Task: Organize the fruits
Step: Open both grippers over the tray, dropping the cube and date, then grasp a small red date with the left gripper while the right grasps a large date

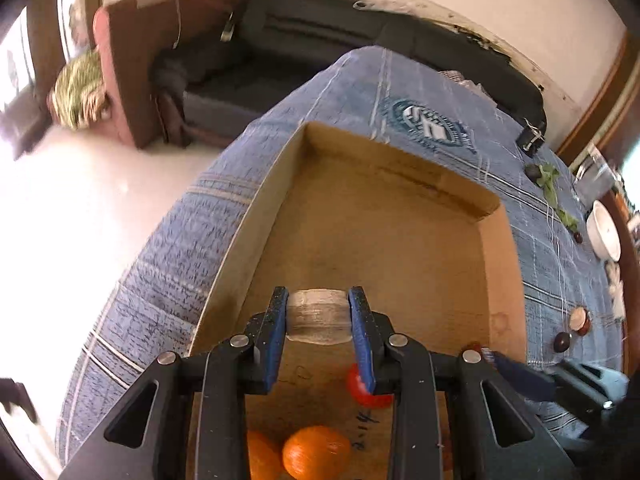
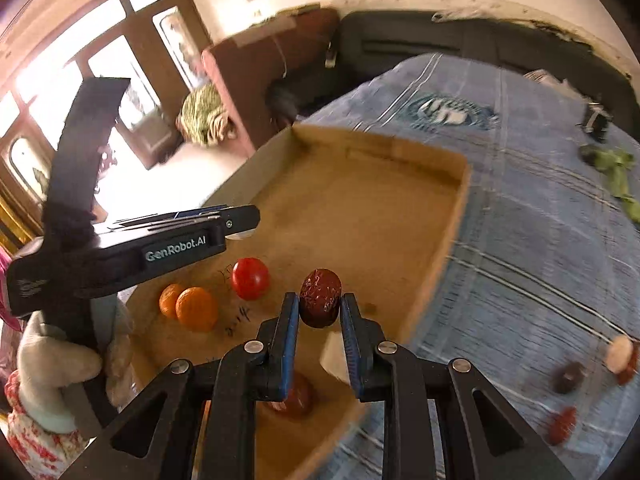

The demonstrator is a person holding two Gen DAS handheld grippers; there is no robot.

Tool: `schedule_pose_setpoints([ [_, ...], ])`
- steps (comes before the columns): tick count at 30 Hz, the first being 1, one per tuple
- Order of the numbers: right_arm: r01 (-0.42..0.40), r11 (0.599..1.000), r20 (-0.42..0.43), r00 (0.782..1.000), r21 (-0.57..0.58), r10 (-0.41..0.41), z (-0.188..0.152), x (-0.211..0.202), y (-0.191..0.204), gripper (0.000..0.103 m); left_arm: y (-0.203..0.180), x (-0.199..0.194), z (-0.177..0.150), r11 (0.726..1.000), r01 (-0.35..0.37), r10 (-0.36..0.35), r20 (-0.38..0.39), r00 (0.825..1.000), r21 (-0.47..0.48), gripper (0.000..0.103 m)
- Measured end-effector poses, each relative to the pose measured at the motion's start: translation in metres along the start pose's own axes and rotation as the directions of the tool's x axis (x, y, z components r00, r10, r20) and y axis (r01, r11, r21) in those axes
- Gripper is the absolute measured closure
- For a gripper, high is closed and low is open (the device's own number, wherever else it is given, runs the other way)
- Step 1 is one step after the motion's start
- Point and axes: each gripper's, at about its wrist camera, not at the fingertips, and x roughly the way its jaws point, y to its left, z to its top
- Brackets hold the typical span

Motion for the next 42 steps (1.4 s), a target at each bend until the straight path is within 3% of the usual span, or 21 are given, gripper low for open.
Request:
schedule_pose_setpoints([
  [4,0.015,1.0,-0.037,0.999,-0.024,-0.016,0.007,0.022,0.009,0.078,0.013,0.002,0.0,0.998,0.047,-0.047,-0.017,0.999,-0.043,0.073],
  [7,0.013,1.0,-0.041,0.999,-0.021,-0.014,0.01,0.028,0.009,0.077,0.017,-0.004,0.0,0.996,0.069,-0.07,-0.004,0.998,-0.049,0.064],
  [14,0.0,1.0,0.005,1.0,0.005,0.0,0.003,0.005,0.008,0.063,0.017,-0.051,-0.013,0.991,0.114,-0.108,0.088,0.99,-0.067,0.052],
  [17,-0.007,1.0,0.045,0.999,0.018,0.006,-0.007,-0.022,0.005,0.054,0.009,-0.079,-0.024,0.988,0.143,-0.135,0.134,0.982,-0.053,0.041],
  [23,0.005,0.999,0.107,0.994,0.035,-0.009,-0.042,-0.078,-0.011,0.047,-0.017,-0.126,-0.06,0.971,0.239,-0.235,0.162,0.959,-0.005,0.039],
  [29,0.058,0.986,0.189,0.978,0.154,-0.086,-0.092,-0.147,-0.059,0.041,-0.051,-0.154,-0.094,0.942,0.335,-0.335,0.154,0.93,0.024,0.032],
  [34,0.121,0.957,0.239,0.953,0.265,-0.186,-0.132,-0.211,-0.103,0.04,-0.081,-0.174,-0.113,0.907,0.418,-0.422,0.136,0.896,0.054,0.03],
  [39,0.193,0.914,0.268,0.916,0.356,-0.298,-0.161,-0.263,-0.144,0.035,-0.108,-0.182,-0.116,0.896,0.438,-0.444,0.148,0.884,0.072,0.025],
  [42,0.196,0.887,0.266,0.907,0.419,-0.326,-0.175,-0.281,-0.169,0.035,-0.12,-0.174,-0.115,0.889,0.452,-0.458,0.128,0.88,0.072,0.025],
])
